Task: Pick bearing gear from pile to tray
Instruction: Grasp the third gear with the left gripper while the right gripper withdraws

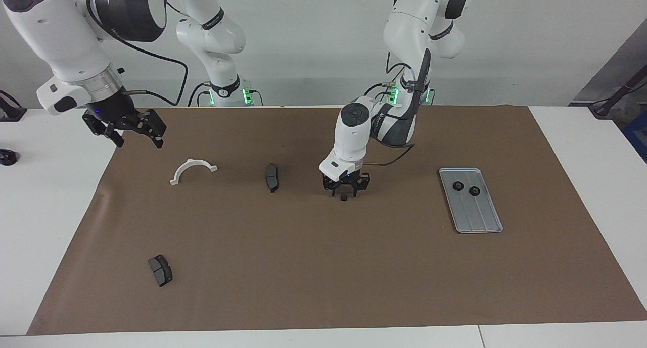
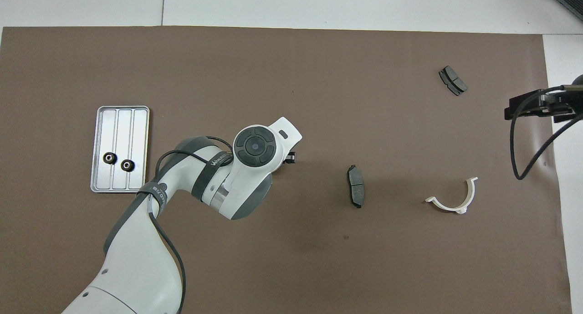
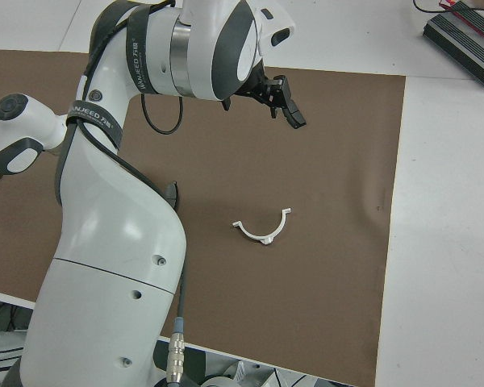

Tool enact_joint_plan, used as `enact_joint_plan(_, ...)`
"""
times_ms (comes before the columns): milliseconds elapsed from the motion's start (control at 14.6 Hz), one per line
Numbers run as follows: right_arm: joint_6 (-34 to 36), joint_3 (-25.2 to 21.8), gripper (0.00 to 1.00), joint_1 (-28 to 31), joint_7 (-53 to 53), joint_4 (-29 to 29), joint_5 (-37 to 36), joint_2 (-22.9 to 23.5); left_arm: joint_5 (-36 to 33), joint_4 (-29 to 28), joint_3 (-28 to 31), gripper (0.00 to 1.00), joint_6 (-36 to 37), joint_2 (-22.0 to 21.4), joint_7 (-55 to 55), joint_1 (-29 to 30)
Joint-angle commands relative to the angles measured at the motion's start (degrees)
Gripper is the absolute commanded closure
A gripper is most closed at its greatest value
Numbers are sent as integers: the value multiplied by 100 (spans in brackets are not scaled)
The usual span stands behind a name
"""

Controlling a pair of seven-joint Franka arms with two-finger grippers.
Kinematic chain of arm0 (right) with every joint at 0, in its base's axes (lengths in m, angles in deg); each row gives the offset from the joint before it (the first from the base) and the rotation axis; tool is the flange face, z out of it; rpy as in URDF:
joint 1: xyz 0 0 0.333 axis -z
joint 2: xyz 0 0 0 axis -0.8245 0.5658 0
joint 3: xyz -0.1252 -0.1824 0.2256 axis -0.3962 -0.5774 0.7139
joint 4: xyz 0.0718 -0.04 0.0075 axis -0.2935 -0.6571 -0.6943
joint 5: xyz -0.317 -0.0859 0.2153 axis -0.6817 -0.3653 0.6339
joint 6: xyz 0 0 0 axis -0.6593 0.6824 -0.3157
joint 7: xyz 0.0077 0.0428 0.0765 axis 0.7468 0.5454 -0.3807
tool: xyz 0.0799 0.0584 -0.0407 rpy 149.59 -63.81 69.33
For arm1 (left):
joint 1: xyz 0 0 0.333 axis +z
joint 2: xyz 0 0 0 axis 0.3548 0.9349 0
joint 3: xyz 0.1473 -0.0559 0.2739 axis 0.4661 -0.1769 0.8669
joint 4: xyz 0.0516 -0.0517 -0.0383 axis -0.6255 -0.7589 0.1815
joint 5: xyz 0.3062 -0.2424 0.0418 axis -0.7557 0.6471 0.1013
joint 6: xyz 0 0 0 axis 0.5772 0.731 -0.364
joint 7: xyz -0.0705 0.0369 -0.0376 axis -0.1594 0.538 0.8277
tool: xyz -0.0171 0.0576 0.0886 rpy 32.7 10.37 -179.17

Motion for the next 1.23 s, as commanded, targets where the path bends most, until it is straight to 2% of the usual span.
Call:
enact_joint_plan(0, -133, 80, 0, -227, 221, -189, 95, -201, 47, -185, 103, 49, -127, -142, -122, -95)
enact_joint_plan(68, -142, 80, 0, -376, 396, -171, 95, -201, 47, -185, 103, 61, -83, -142, -122, -95)
enact_joint_plan(205, -150, 80, 0, -491, 547, -101, 78, -192, 47, -150, 121, 95, -65, -142, -148, -95)
enact_joint_plan(274, -177, 80, 0, -492, 530, -101, 86, -192, 12, -132, 138, 100, -65, -133, -175, -95)
enact_joint_plan(547, -194, 71, 0, -474, 495, -101, 43, -192, -23, -18, 252, 100, -21, -168, -210, -43)
enact_joint_plan(821, -194, 63, 0, -456, 433, -101, -28, -192, -59, -62, 674, 100, 338, -633, -149, 98)
enact_joint_plan(1026, -177, 80, 0, -509, 494, -127, -28, -209, -59, -149, 745, 100, 602, -967, -35, 702)
enact_joint_plan(1163, -194, 80, 0, -500, 486, -118, -28, -201, -59, -281, 745, 100, 638, -1117, 420, 1107)
